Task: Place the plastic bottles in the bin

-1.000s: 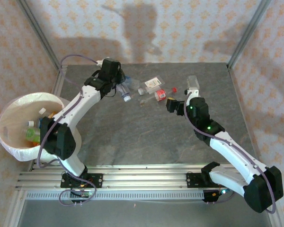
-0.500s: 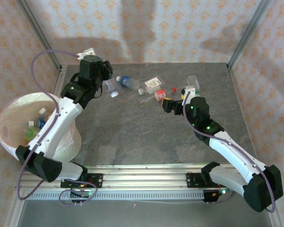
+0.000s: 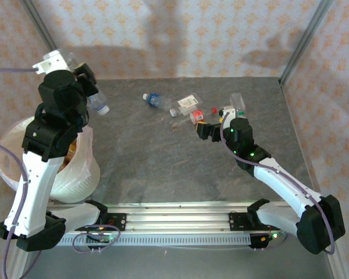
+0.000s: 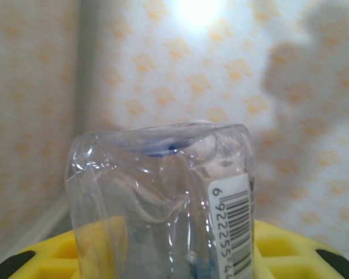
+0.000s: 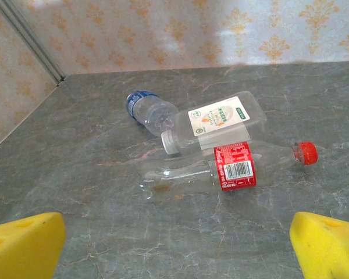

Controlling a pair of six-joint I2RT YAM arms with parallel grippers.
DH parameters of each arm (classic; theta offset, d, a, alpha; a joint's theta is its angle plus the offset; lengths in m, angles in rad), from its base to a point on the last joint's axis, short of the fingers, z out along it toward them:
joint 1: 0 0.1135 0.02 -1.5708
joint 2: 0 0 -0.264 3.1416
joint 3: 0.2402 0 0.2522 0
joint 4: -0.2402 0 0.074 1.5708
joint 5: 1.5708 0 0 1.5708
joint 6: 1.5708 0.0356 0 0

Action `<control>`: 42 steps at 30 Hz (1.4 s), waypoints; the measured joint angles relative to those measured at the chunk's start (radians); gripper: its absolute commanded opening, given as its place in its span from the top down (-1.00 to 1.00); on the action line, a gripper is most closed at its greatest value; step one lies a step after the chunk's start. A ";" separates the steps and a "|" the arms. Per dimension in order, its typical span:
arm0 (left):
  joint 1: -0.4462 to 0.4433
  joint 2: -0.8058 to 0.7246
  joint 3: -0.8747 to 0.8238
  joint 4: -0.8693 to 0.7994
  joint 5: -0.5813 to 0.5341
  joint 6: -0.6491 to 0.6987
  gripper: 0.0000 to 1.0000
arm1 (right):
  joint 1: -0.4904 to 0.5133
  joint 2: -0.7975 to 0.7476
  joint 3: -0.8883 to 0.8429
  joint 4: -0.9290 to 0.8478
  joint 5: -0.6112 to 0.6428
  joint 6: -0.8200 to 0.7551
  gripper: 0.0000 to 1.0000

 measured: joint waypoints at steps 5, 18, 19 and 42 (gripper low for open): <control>0.161 0.004 -0.010 -0.055 -0.114 0.038 0.16 | 0.000 0.007 0.001 0.004 -0.006 0.000 -0.98; 0.424 -0.034 -0.081 -0.144 -0.194 0.081 0.16 | 0.000 0.060 0.031 0.004 -0.016 0.000 -0.98; 0.440 -0.044 -0.097 -0.148 -0.199 0.089 0.15 | 0.000 0.066 0.034 0.005 -0.018 0.000 -0.98; 0.585 -0.314 -0.500 -0.129 -0.162 0.118 -1.00 | 0.000 0.101 0.055 0.004 -0.038 0.005 -0.98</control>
